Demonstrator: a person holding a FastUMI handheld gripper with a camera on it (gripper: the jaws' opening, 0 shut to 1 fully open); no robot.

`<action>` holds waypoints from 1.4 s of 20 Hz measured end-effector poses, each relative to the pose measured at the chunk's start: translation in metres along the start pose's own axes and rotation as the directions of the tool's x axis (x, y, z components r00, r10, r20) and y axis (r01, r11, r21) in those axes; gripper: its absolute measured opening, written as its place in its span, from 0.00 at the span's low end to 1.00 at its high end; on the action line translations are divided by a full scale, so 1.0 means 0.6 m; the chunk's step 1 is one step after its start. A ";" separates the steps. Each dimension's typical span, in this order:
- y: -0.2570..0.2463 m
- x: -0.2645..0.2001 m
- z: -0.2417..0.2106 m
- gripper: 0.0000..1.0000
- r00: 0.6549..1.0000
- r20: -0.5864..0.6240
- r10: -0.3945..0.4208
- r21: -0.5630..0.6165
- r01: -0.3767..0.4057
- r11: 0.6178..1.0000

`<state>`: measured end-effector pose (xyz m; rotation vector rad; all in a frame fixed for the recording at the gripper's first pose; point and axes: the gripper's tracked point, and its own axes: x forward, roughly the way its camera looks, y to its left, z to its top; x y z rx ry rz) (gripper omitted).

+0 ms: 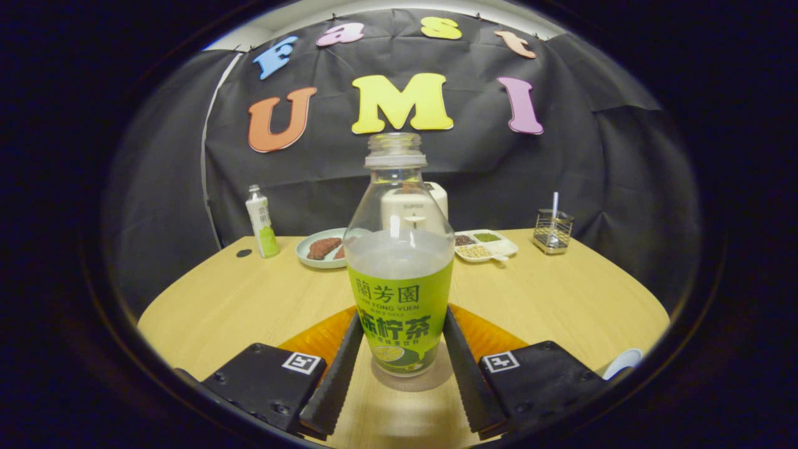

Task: Take the bottle from table, then pour the juice into the cup, finally place the bottle on the coaster

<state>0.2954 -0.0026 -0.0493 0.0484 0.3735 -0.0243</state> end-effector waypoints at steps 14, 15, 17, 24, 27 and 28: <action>-0.015 0.028 -0.020 0.83 0.999 -0.022 -0.036 0.004 0.036 0.999; -0.014 0.026 -0.020 0.83 0.999 -0.022 -0.035 0.010 0.035 0.999; -0.014 0.022 -0.018 0.85 0.999 -0.020 -0.038 0.018 0.039 0.999; -0.023 -0.025 0.001 0.94 0.998 0.020 -0.059 0.024 0.058 0.998; -0.024 -0.074 0.008 0.94 0.996 0.067 -0.064 0.022 0.063 0.998; -0.020 -0.091 0.010 0.94 0.995 0.083 -0.060 0.023 0.058 0.998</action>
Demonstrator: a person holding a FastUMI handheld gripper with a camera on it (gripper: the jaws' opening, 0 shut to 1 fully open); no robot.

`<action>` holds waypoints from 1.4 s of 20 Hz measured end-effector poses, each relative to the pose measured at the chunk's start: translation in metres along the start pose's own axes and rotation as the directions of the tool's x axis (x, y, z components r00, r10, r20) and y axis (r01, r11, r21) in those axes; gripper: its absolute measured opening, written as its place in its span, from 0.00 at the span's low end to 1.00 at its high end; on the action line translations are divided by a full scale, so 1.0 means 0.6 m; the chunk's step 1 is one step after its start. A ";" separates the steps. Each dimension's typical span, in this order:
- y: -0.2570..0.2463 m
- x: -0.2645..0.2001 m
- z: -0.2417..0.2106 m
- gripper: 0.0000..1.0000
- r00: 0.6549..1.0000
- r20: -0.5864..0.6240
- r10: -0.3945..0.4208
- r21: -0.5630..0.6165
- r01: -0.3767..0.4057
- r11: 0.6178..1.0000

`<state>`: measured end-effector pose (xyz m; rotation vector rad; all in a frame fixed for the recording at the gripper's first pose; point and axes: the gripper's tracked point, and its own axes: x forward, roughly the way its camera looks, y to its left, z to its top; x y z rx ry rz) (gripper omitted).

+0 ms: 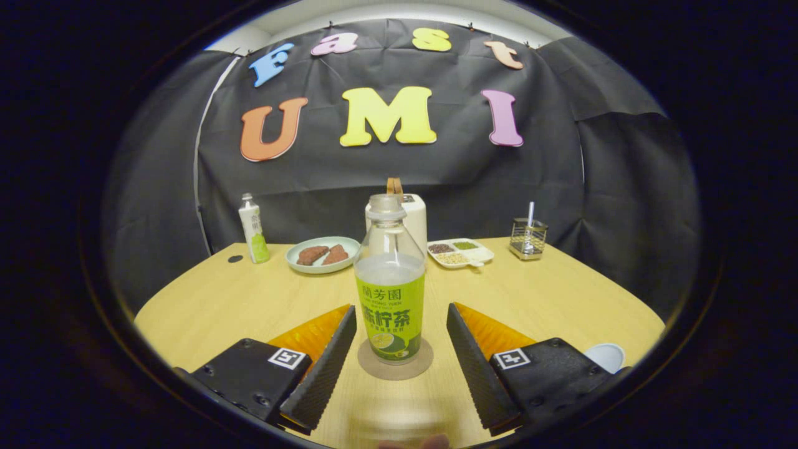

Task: Take the bottle from table, then pour the juice into the cup, finally place the bottle on the coaster

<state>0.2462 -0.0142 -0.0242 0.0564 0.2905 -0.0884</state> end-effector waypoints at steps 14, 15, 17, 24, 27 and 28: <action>0.013 -0.291 0.009 0.96 0.969 0.247 0.034 -0.059 -0.020 0.998; 0.012 -0.307 0.001 0.96 0.967 0.252 0.030 -0.049 -0.019 0.999; 0.018 -0.335 -0.011 0.96 0.965 0.261 0.032 -0.041 -0.022 0.999; 0.044 -0.390 -0.051 0.96 0.957 0.282 0.066 -0.042 -0.056 0.998; 0.050 -0.391 -0.057 0.96 0.955 0.291 0.056 -0.054 -0.042 0.998; 0.052 -0.391 -0.059 0.96 0.954 0.294 0.056 -0.060 -0.040 0.997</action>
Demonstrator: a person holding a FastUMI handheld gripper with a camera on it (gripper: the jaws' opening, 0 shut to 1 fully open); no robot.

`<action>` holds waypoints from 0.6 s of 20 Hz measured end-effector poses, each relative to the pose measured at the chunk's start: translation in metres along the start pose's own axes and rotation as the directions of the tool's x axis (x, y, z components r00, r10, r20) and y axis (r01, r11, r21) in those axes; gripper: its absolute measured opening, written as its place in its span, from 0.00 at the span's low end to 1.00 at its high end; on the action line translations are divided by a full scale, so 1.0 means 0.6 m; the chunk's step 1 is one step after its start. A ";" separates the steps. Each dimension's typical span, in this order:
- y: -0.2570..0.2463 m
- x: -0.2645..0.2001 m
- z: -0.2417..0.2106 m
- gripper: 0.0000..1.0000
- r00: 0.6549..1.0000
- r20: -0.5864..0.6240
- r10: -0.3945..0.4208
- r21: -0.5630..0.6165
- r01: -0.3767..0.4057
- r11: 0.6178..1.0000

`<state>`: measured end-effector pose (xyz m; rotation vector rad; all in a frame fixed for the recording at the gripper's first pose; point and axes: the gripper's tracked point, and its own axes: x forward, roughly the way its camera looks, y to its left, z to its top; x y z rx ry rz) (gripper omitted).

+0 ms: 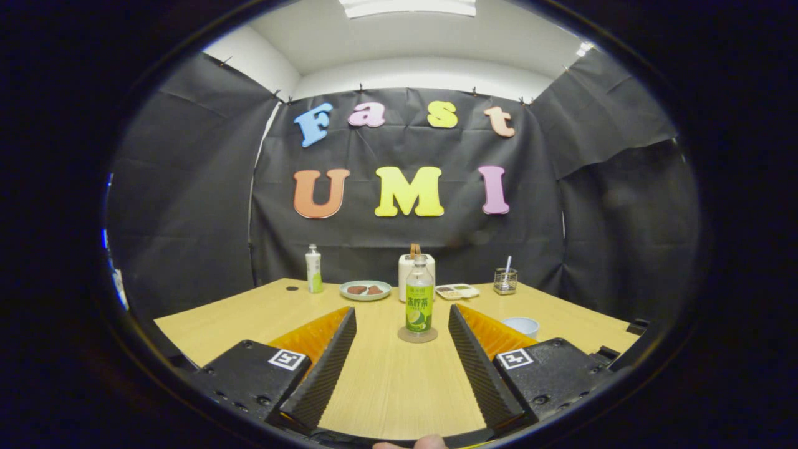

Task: Take the bottle from table, then pour the juice into the cup, finally place the bottle on the coaster

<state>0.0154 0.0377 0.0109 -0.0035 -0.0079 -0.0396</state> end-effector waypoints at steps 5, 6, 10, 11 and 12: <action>0.000 0.001 -0.004 0.96 1.000 0.014 -0.010 0.007 0.010 1.000; 0.000 0.000 -0.005 0.96 1.000 0.016 -0.013 0.009 0.013 1.000; -0.001 0.001 -0.007 0.96 1.000 0.019 -0.018 0.023 0.017 1.000; -0.002 0.001 -0.008 0.96 1.000 0.019 -0.017 0.024 0.016 1.000; -0.001 0.000 -0.008 0.96 1.000 0.019 -0.016 0.025 0.016 1.000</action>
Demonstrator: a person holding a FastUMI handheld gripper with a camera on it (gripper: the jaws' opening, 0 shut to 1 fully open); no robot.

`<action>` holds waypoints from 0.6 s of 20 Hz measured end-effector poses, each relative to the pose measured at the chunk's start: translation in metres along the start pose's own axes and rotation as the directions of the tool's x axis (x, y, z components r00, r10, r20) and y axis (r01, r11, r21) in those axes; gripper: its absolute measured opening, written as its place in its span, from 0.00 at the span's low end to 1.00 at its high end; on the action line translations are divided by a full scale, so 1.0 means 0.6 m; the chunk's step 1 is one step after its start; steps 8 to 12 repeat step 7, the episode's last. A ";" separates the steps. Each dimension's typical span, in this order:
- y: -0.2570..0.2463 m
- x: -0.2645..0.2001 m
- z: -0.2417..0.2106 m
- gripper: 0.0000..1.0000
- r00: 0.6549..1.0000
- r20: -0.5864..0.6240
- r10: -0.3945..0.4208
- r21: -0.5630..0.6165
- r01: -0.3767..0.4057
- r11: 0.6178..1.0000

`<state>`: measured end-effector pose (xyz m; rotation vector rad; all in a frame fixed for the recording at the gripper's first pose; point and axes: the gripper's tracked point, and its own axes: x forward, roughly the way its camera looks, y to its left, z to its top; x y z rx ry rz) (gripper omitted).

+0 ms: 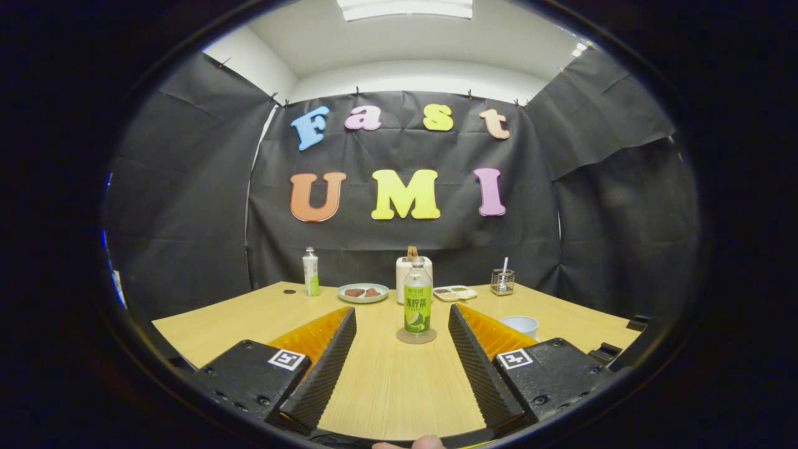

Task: Take the bottle from table, then pour the juice into the cup, finally place the bottle on the coaster

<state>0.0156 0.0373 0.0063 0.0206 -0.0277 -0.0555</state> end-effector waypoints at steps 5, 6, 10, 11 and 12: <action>-0.005 0.004 -0.008 0.96 1.000 -0.006 -0.004 -0.003 0.004 1.000; -0.006 0.004 -0.007 0.96 1.000 -0.004 -0.006 0.000 0.006 1.000; -0.006 0.004 -0.006 0.96 1.000 -0.002 -0.006 0.003 0.006 1.000; -0.006 0.004 -0.006 0.96 1.000 -0.002 -0.006 0.003 0.006 1.000; -0.006 0.004 -0.006 0.96 1.000 -0.002 -0.006 0.003 0.006 1.000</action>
